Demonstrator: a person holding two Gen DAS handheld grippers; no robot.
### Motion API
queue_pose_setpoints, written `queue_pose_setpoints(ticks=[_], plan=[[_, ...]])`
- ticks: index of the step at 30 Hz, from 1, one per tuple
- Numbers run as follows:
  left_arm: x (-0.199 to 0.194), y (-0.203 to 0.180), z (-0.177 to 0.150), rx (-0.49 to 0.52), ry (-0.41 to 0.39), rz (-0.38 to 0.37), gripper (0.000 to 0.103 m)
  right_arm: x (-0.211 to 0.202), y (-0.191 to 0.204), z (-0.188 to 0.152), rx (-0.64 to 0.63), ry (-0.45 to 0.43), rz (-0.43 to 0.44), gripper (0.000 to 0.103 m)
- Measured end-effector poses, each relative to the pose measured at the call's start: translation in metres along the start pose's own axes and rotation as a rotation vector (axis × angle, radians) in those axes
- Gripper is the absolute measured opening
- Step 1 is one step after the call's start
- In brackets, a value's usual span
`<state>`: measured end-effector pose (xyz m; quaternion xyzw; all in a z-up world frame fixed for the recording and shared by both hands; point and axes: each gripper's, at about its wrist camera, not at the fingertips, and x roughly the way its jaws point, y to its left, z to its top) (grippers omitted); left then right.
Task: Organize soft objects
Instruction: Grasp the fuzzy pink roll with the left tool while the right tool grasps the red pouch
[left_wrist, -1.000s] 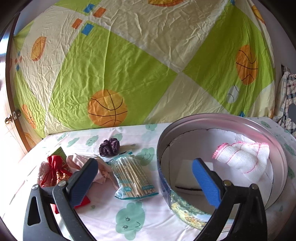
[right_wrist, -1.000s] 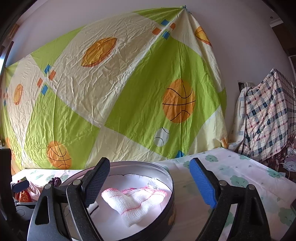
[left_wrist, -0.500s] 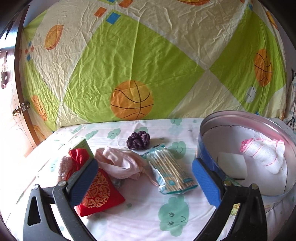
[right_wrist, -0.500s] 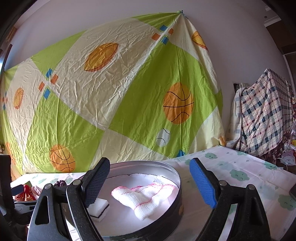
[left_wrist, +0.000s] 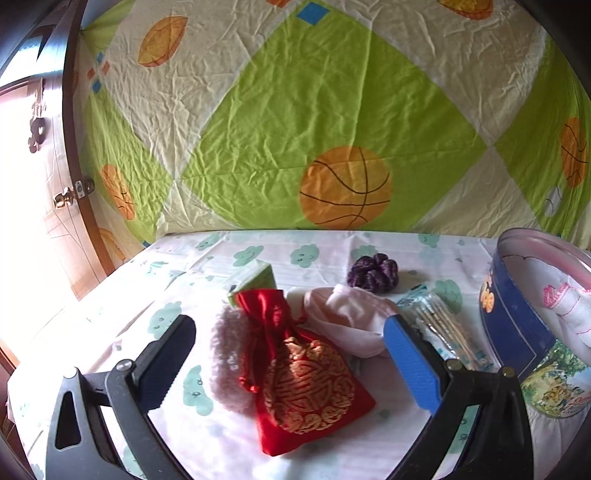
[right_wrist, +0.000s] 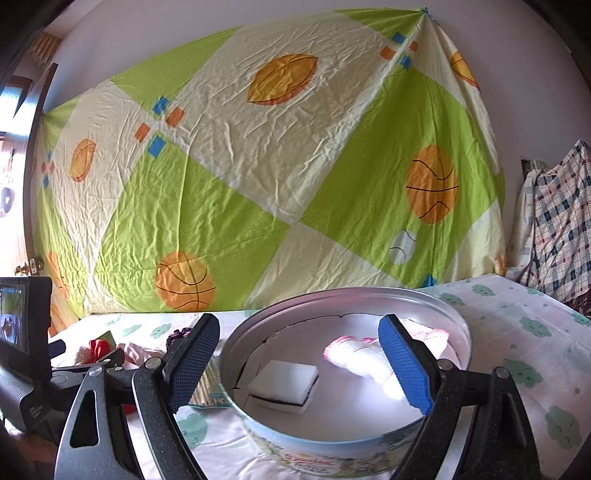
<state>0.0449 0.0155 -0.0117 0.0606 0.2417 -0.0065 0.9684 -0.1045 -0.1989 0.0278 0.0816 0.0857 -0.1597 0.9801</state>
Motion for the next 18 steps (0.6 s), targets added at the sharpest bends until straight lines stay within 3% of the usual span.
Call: queue_pose_setpoints(ticks=[18], plan=[[0.035,0.078,-0.005,-0.086,0.111,0.024,0.103,0.015,0.101,-0.02,-0.098,0.11,0.173,0.089]])
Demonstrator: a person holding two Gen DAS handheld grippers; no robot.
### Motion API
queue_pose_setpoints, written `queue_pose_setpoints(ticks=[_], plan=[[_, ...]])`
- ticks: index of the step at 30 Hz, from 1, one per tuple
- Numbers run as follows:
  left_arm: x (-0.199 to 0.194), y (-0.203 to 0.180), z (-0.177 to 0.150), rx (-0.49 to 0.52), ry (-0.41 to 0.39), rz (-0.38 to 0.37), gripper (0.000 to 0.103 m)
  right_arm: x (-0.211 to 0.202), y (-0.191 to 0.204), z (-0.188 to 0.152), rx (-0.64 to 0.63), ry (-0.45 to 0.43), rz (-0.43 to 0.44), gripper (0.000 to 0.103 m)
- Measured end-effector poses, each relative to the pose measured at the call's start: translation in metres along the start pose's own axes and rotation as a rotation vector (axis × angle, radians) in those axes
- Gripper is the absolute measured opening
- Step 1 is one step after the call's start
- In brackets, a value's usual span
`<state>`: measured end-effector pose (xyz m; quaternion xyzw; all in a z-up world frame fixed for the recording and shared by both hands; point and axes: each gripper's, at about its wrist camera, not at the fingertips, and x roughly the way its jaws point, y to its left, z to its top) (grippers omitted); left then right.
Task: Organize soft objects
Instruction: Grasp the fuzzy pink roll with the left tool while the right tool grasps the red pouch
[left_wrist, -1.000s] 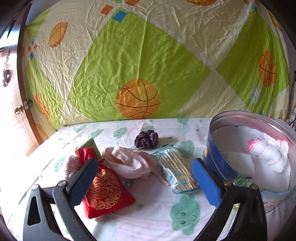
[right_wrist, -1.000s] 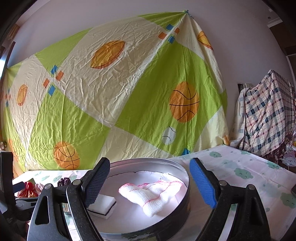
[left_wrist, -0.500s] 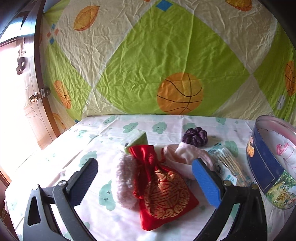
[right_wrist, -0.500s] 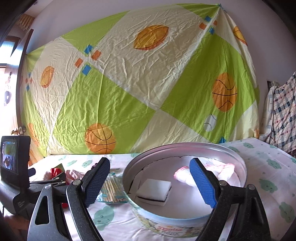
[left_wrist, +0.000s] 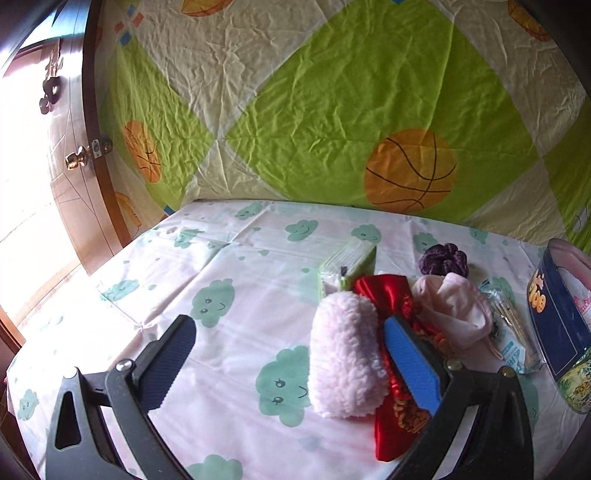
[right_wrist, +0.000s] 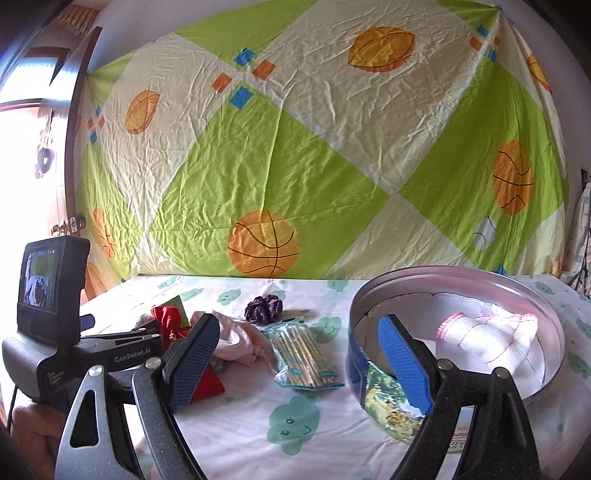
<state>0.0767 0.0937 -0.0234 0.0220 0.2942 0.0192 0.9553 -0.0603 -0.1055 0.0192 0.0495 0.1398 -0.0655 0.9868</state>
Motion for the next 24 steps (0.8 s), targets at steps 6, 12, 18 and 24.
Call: queue_pose_setpoints(ticks=[6,12,18,24], plan=[[0.015,0.022,-0.001,-0.026,0.069,-0.005,0.103,0.007,0.026,-0.002,-0.052,0.022,0.031,0.089],[0.03,0.045,-0.002,-0.077,0.149,0.013,0.103,0.015,0.036,-0.002,-0.065,0.058,0.053,0.089],[0.043,0.04,-0.004,-0.06,0.221,-0.013,0.103,0.033,0.043,-0.003,-0.073,0.144,0.095,0.089],[0.054,0.032,-0.008,-0.051,0.303,-0.103,0.099,0.056,0.057,-0.007,-0.082,0.256,0.19,0.089]])
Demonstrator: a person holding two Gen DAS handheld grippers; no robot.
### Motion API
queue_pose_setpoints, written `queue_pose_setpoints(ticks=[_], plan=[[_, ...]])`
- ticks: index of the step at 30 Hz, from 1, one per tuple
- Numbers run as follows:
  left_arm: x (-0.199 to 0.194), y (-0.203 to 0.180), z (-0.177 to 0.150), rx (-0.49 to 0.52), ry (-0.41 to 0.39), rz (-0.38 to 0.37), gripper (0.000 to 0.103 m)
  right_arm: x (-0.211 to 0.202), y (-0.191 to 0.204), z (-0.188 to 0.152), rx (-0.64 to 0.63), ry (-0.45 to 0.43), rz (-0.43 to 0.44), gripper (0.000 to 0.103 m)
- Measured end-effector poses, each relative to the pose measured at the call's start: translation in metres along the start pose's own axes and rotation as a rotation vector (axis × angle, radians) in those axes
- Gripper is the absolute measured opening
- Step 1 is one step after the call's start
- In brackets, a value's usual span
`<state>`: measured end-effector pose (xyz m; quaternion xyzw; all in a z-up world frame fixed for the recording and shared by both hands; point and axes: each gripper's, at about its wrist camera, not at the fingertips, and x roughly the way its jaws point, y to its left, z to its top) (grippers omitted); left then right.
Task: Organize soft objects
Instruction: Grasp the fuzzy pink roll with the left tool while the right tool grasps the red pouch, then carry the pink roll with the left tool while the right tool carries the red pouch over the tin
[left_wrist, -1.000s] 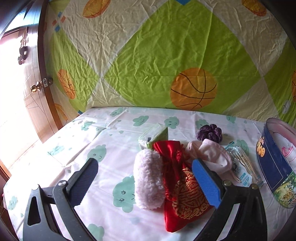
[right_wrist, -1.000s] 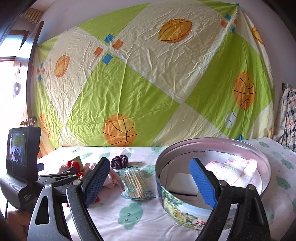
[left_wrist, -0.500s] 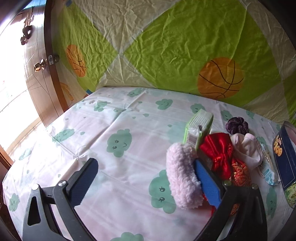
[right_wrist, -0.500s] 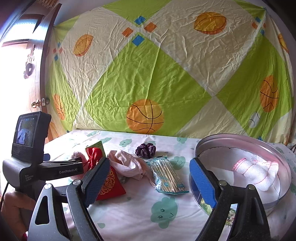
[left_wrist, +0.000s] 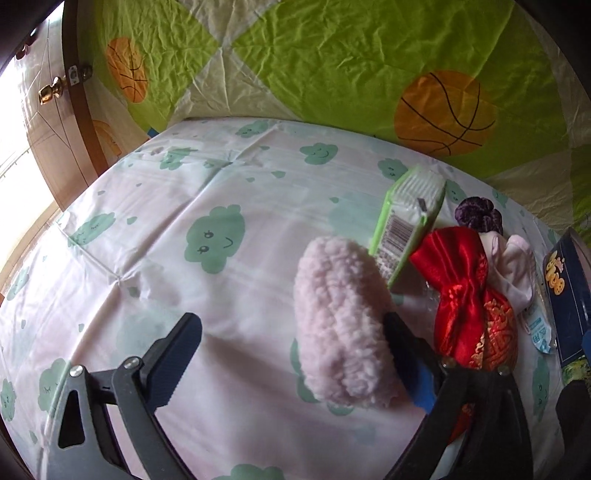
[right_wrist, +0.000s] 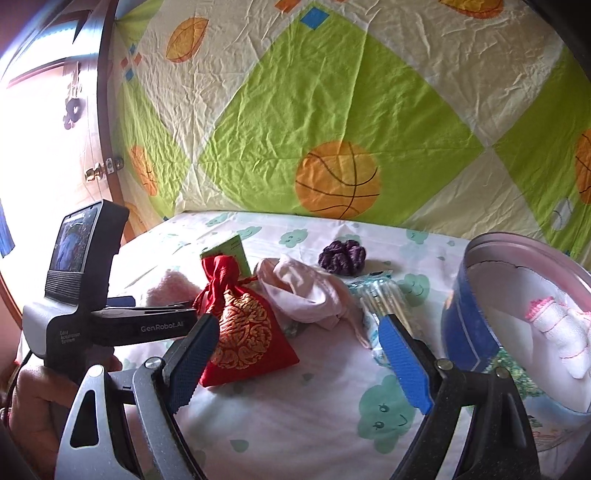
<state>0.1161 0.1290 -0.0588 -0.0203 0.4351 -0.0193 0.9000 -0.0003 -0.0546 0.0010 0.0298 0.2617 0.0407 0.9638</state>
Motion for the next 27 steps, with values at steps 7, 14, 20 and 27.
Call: queue_pose_setpoints(ticks=[7,14,20,27], plan=[[-0.004,-0.018,-0.002,0.075,-0.004,-0.079,0.053,0.031,0.013,0.002,0.003,0.111,0.109,0.09],[-0.009,0.005,0.001,-0.033,-0.034,-0.158,0.016,0.046,0.018,0.003,0.012,0.167,0.14,0.089],[-0.023,0.024,0.004,-0.107,-0.139,-0.068,0.015,0.064,0.027,0.008,0.018,0.19,0.138,0.089],[-0.027,0.032,0.005,-0.123,-0.183,-0.043,0.015,0.098,0.039,0.005,0.0,0.329,0.11,0.049]])
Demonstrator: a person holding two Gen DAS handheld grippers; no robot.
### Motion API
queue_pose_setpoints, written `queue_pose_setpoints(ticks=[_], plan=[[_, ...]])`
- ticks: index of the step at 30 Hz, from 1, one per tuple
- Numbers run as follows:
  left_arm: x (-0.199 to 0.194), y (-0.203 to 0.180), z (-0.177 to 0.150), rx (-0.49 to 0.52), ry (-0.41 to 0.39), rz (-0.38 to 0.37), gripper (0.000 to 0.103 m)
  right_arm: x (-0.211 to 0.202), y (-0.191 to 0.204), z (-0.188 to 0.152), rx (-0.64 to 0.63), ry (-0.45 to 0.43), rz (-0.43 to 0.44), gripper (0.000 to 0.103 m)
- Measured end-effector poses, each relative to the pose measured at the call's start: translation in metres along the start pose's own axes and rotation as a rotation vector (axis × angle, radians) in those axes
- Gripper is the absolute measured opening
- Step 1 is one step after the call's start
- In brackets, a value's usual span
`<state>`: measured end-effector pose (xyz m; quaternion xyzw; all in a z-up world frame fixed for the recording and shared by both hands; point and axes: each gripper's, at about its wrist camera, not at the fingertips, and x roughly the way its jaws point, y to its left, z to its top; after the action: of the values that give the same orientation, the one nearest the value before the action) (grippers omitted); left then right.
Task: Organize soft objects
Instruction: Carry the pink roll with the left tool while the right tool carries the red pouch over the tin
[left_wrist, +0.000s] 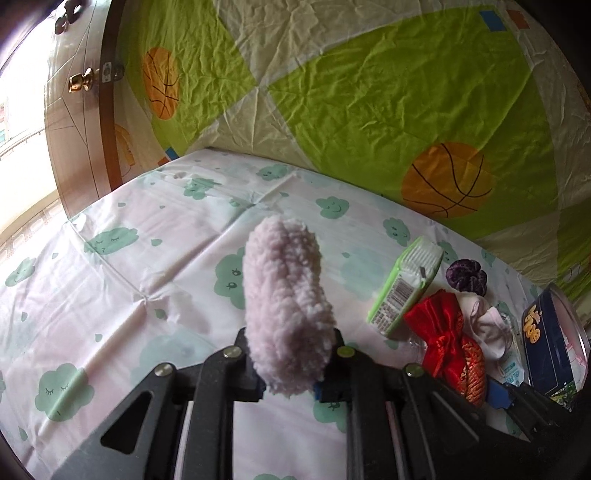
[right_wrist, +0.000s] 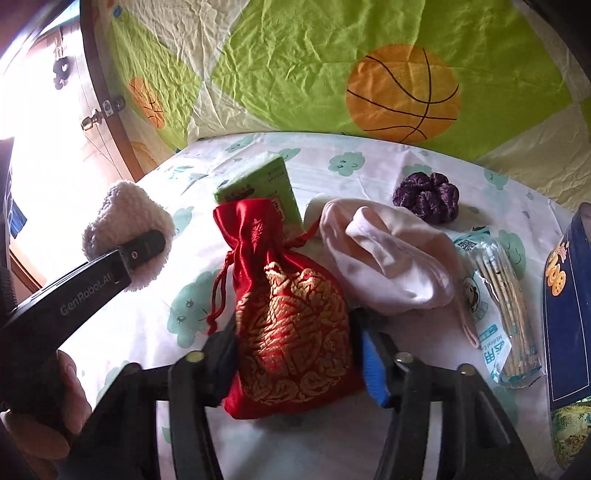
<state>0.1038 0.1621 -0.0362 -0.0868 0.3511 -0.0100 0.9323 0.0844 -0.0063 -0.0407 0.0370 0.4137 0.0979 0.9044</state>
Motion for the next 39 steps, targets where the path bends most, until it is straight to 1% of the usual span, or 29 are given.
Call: queue_pose_setpoints(ticks=[2,4,5,9,11,14,16,19,23,26,30,39], plan=[[-0.003,0.0,0.0,0.0,-0.016,0.0,0.015,-0.003,-0.006,-0.002,0.024,-0.005,0.017,0.037],[-0.006,0.001,0.001,-0.005,-0.038,-0.004,0.015,-0.007,-0.01,-0.006,0.031,-0.008,0.048,0.029],[-0.009,0.002,0.001,-0.006,-0.054,-0.001,0.015,-0.012,-0.011,-0.008,0.033,-0.021,0.07,0.027],[-0.019,0.0,0.002,0.001,-0.113,-0.001,0.015,-0.04,-0.012,-0.018,0.019,-0.111,0.096,0.024],[-0.024,-0.003,0.003,0.011,-0.149,-0.01,0.015,-0.061,-0.015,-0.022,0.02,-0.18,0.109,0.024],[-0.034,-0.011,0.001,0.045,-0.206,-0.009,0.015,-0.092,-0.027,-0.026,0.037,-0.302,0.103,0.024],[-0.039,-0.016,0.0,0.06,-0.231,-0.02,0.015,-0.108,-0.039,-0.028,0.056,-0.364,0.094,0.024],[-0.043,-0.021,-0.002,0.064,-0.244,-0.048,0.015,-0.128,-0.054,-0.035,0.068,-0.436,0.067,0.024],[-0.046,-0.033,-0.007,0.079,-0.241,-0.057,0.015,-0.15,-0.072,-0.044,0.076,-0.515,-0.019,0.024],[-0.049,-0.046,-0.013,0.094,-0.237,-0.074,0.015,-0.163,-0.087,-0.051,0.098,-0.549,-0.06,0.024],[-0.059,-0.068,-0.023,0.116,-0.236,-0.111,0.015,-0.172,-0.105,-0.057,0.111,-0.564,-0.111,0.024],[-0.084,-0.133,-0.034,0.19,-0.247,-0.226,0.015,-0.189,-0.141,-0.068,0.146,-0.576,-0.151,0.024]])
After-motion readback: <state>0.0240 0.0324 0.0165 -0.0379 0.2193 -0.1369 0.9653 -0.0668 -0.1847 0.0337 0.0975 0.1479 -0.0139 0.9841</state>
